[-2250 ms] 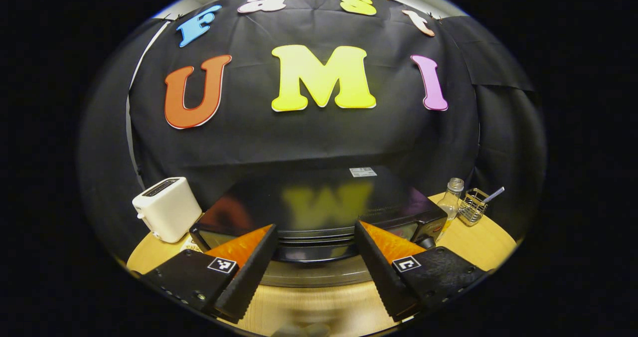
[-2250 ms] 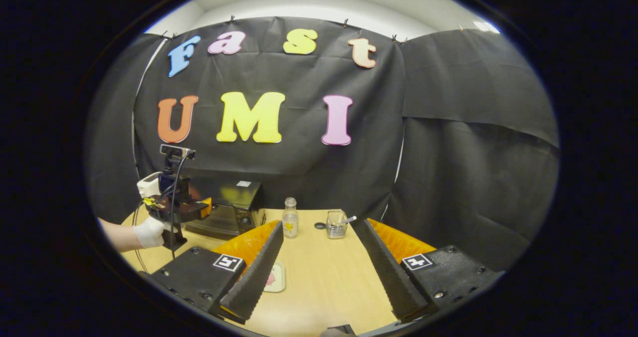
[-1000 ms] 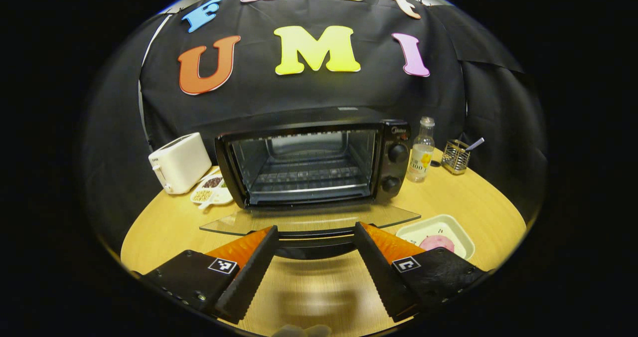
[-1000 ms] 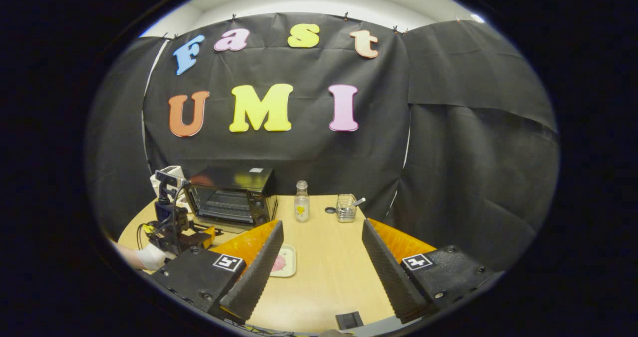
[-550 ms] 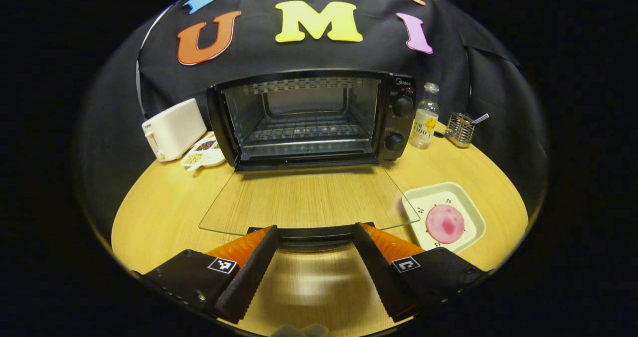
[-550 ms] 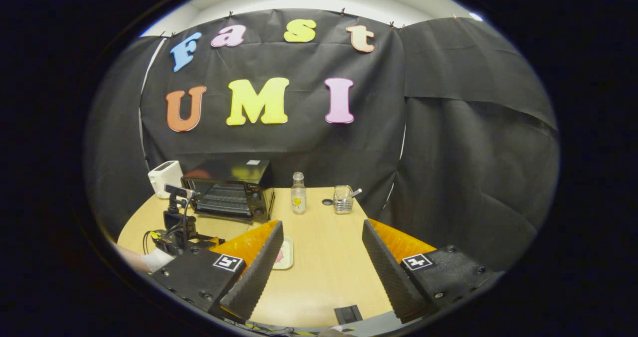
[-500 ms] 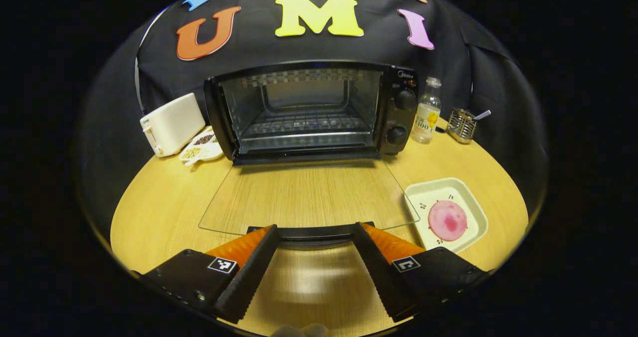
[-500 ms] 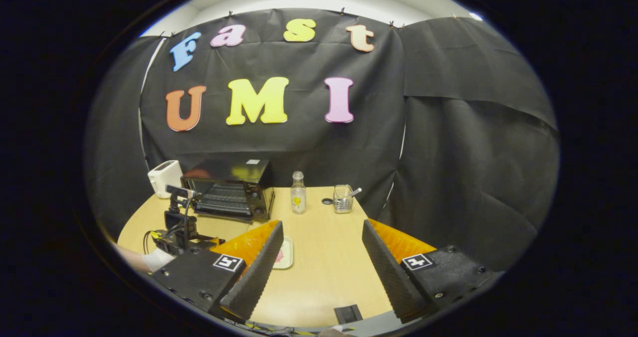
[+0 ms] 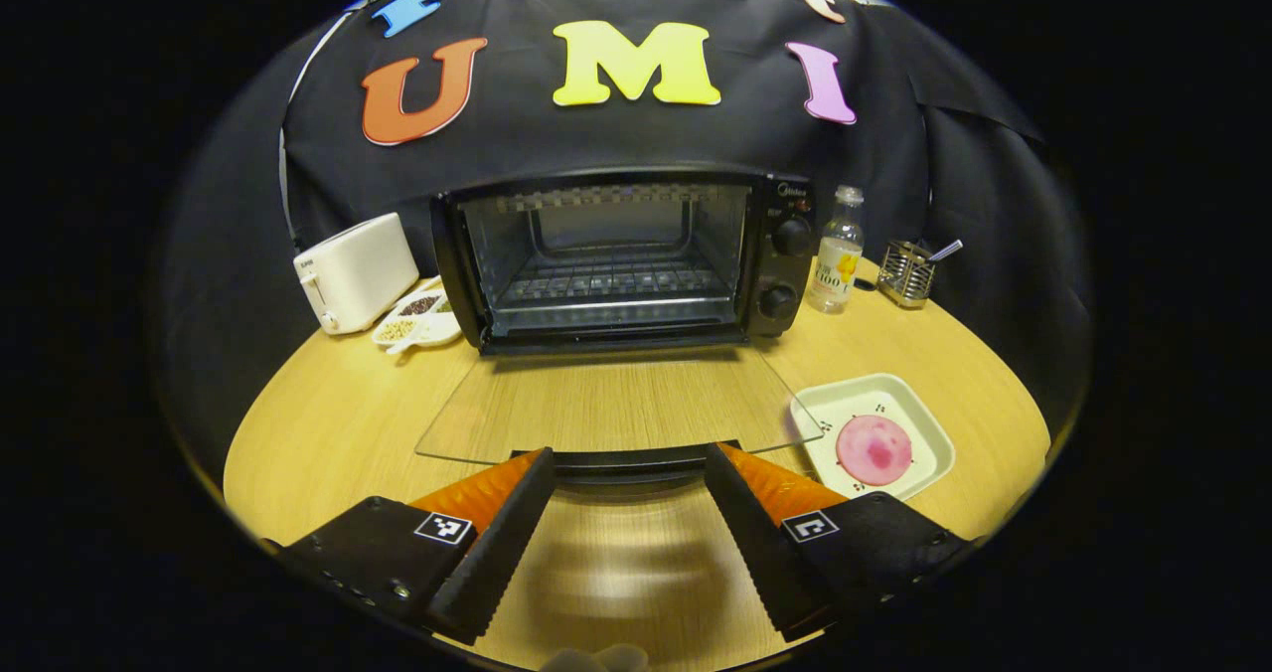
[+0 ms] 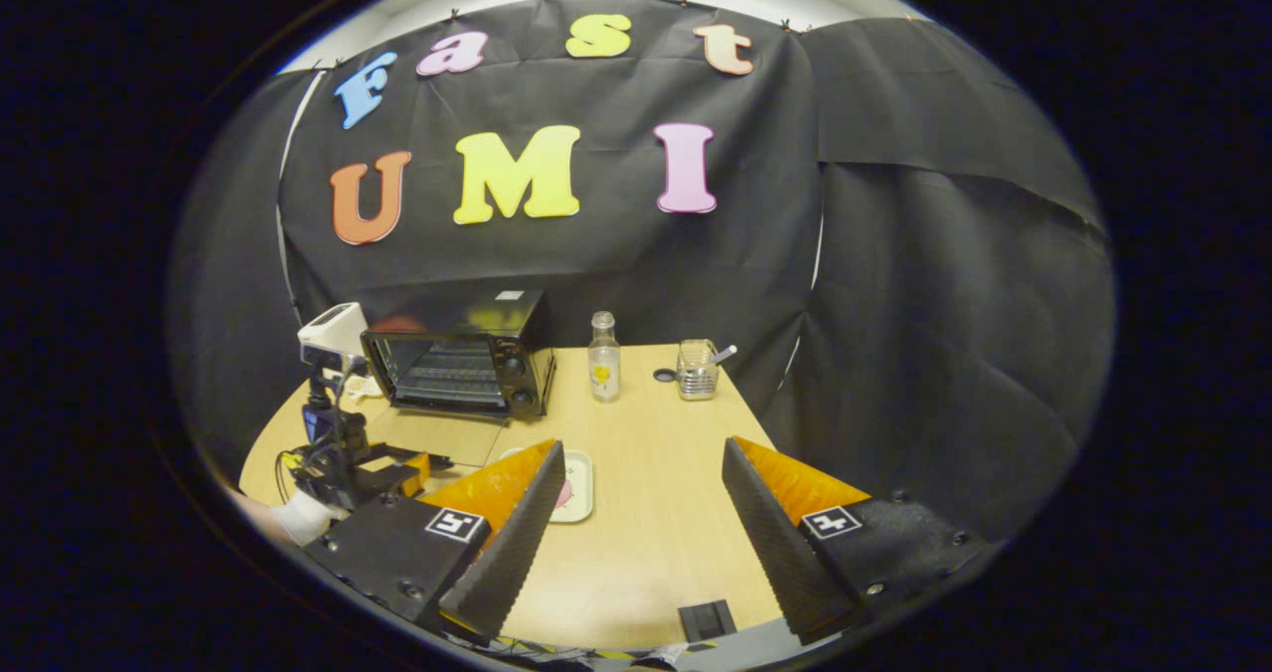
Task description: Open the electric oven with the left hand, put the food in, and close the electric oven.
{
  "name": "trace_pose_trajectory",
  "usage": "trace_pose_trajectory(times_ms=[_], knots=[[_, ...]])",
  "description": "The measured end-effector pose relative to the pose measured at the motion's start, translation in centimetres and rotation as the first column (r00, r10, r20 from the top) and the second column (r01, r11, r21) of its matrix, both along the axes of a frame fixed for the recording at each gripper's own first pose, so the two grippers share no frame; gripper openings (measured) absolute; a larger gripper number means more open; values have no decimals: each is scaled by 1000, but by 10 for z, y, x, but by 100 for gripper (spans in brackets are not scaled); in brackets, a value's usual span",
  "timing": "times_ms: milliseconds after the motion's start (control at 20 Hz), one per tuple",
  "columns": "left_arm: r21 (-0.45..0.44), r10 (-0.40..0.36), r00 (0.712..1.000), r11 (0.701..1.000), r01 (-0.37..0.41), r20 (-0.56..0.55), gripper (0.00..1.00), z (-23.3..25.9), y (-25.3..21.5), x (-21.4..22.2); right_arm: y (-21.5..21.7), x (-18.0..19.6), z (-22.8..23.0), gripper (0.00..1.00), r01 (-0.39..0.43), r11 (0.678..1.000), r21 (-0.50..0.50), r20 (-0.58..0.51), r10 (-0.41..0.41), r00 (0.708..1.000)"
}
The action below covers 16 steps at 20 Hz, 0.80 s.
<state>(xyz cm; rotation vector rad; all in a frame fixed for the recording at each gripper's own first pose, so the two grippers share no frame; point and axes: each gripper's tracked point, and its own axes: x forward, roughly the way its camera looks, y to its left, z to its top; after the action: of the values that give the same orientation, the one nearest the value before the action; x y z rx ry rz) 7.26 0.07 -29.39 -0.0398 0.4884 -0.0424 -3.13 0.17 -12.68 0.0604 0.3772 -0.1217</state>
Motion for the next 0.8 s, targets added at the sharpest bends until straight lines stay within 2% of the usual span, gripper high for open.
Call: trace_pose_trajectory(times_ms=[250,300,350,550,700,800], knots=[[32,-28,992,999,24,127,97,59,13,-32,1,33,-31,96,-45,999,-21,-61,44,997],[30,-26,990,999,22,139,100,68,16,-41,2,42,-42,96,-57,998,-19,-73,56,996],[28,-17,989,1000,13,145,97,78,19,-50,3,49,-51,96,-66,998,-10,-94,65,994],[4,65,979,998,-67,193,96,123,40,-74,12,89,-92,96,-108,994,33,-160,112,981],[14,132,964,990,-139,232,97,155,61,-87,23,116,-128,98,-160,986,51,-233,167,958],[21,157,956,986,-167,249,96,171,69,-96,32,131,-151,89,-181,979,91,-286,199,937]])
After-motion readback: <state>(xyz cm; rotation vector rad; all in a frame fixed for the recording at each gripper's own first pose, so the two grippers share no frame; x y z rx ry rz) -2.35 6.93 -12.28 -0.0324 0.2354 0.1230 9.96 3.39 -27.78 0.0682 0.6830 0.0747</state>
